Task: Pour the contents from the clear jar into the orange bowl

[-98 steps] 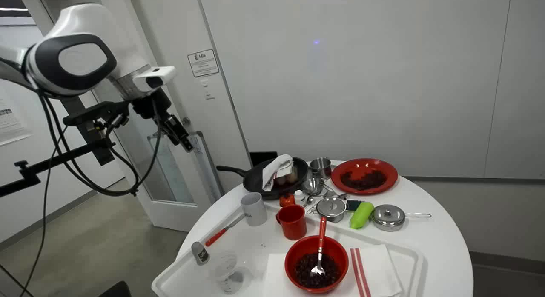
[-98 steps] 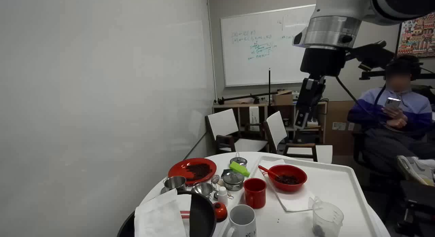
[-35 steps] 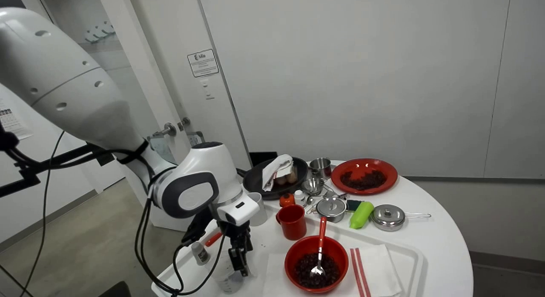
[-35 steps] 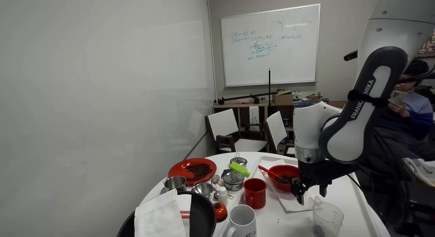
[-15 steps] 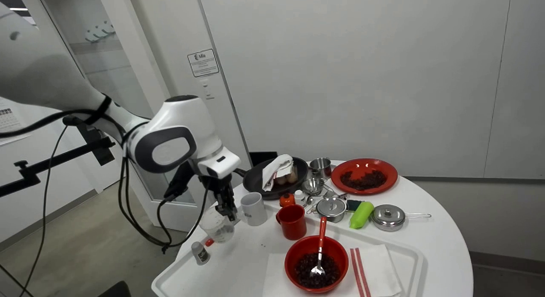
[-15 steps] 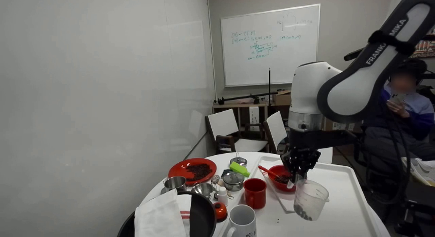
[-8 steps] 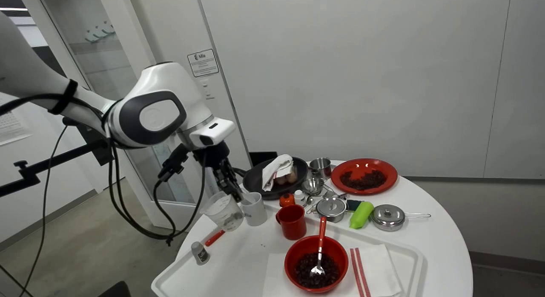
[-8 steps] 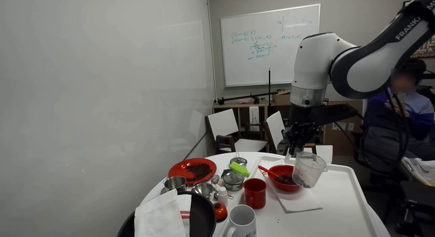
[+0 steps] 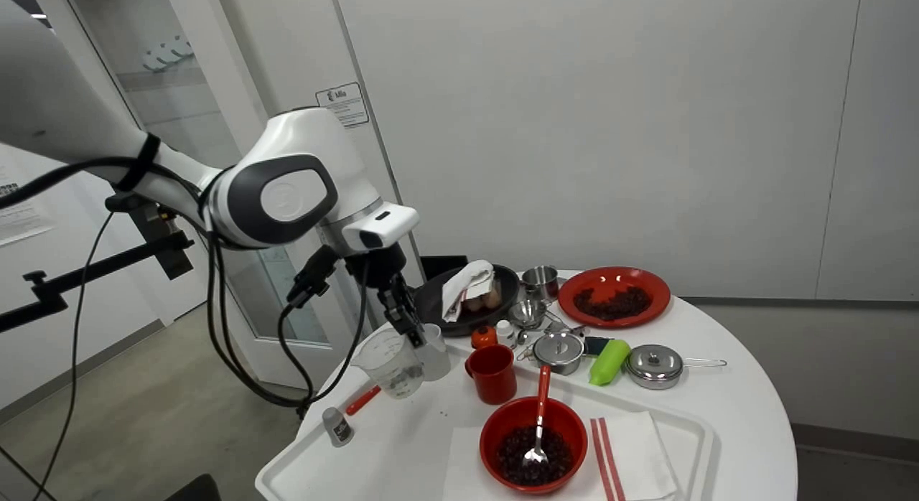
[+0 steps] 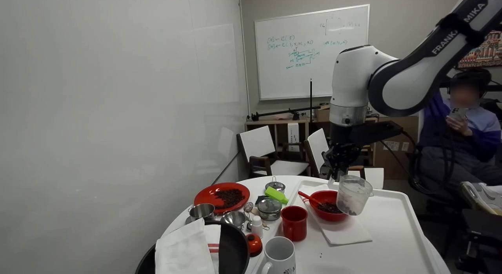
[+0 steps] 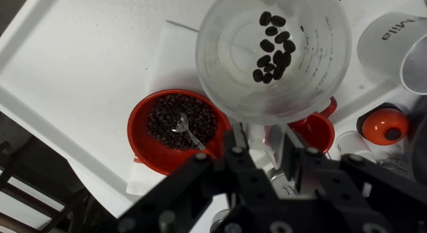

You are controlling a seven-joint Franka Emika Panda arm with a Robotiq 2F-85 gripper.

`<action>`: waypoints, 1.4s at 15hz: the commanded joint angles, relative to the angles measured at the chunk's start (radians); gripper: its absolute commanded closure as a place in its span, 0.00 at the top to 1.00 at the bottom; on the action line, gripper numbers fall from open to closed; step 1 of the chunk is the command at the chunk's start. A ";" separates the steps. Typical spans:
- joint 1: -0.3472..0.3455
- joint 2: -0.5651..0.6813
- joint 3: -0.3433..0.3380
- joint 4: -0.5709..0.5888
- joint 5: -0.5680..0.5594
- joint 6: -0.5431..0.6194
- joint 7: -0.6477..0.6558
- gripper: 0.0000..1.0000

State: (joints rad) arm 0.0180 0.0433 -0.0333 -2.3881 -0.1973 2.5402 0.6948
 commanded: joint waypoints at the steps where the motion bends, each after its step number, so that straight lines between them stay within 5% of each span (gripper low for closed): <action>1: -0.003 0.018 -0.001 0.013 0.007 -0.002 -0.019 0.27; 4: 0.000 0.053 -0.007 0.035 0.014 -0.002 -0.037 0.27; 5: 0.000 0.055 -0.007 0.038 0.014 -0.002 -0.037 0.11; 13: 0.011 0.216 -0.069 0.209 -0.051 0.020 0.105 0.11; 21: 0.081 0.368 -0.253 0.386 -0.237 0.050 0.307 0.11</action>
State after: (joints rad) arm 0.0388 0.3548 -0.1969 -2.0705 -0.3181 2.5617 0.8595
